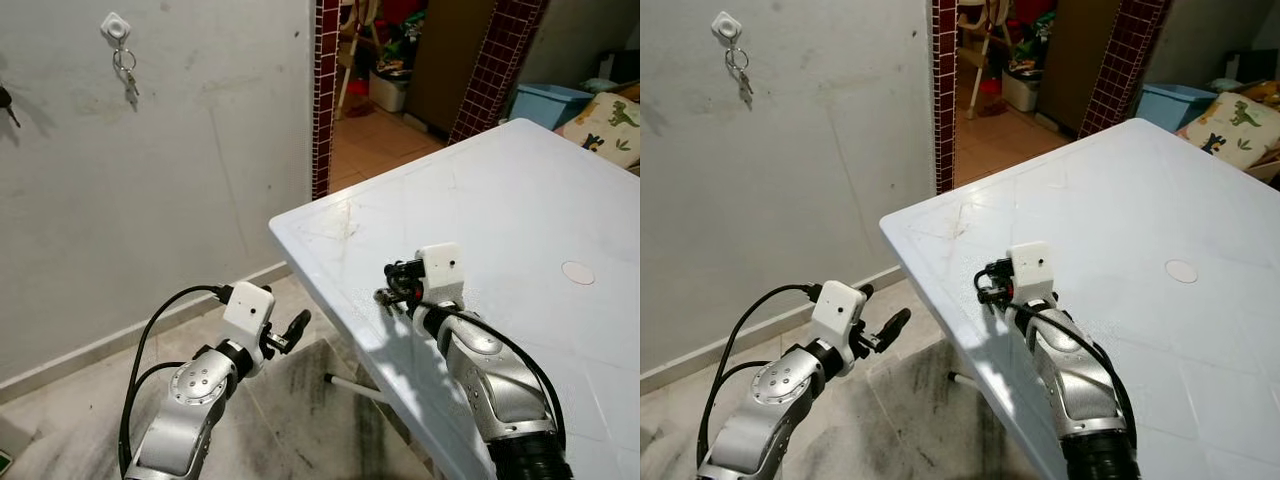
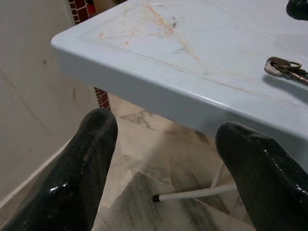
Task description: Hang keys on a hook
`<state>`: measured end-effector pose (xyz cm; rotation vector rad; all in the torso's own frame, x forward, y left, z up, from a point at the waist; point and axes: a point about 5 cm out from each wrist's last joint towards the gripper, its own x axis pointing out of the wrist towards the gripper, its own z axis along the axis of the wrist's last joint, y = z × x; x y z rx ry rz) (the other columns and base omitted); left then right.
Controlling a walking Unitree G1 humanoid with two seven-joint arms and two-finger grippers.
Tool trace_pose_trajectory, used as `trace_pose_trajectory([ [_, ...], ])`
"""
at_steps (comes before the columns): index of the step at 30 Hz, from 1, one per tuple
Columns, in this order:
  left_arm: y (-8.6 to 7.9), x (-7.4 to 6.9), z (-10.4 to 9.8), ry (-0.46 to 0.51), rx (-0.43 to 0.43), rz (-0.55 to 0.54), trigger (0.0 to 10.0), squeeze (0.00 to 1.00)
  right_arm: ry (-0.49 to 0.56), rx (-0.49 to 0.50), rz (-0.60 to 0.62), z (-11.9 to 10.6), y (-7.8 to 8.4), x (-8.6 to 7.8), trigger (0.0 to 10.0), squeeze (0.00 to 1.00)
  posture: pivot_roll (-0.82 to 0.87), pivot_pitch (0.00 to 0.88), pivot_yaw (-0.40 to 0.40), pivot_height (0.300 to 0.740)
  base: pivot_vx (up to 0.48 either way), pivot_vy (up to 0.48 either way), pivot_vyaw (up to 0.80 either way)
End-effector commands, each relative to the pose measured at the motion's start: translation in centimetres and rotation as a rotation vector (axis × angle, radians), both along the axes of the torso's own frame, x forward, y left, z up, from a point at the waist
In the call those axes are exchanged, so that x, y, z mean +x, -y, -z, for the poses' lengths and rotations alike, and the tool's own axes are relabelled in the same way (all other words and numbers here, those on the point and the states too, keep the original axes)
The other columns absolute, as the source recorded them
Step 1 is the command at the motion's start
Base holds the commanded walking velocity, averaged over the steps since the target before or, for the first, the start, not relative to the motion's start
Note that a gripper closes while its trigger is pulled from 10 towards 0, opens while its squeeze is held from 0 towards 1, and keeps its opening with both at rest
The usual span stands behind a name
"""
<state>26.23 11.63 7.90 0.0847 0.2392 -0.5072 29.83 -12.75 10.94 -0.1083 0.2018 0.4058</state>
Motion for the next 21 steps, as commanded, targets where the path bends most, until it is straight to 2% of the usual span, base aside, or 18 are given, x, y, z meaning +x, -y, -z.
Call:
trace_pose_trajectory([
  [1,-0.2,0.1,0.0,-0.002,0.002,-0.004,10.0,0.0,0.02,-0.062,-0.029,0.2,0.1,-0.3,10.0,1.0,0.01,0.01,-0.022,0.74,0.0,0.0,0.0],
  [3,-0.2,0.1,0.0,-0.005,0.002,-0.002,10.0,0.0,-0.008,-0.125,-0.028,1.1,0.8,-0.4,10.0,1.0,0.01,0.01,-0.021,0.74,0.0,0.0,0.0],
  [6,-0.2,0.1,0.0,-0.006,0.002,-0.002,10.0,0.0,-0.044,-0.162,0.0,1.7,1.3,-0.3,10.0,1.0,0.01,0.012,-0.02,0.74,0.0,0.0,0.0],
  [16,-0.2,0.1,0.0,-0.007,0.004,0.0,10.0,0.0,-0.069,-0.165,-0.013,2.4,0.5,-0.7,10.0,1.0,0.01,0.012,-0.02,0.74,0.0,0.0,0.0],
  [21,-0.2,0.1,0.0,-0.008,0.004,0.001,10.0,0.0,-0.099,-0.177,-0.006,2.8,0.6,-1.0,10.0,1.0,0.01,0.012,-0.02,0.74,0.0,0.0,0.0],
])
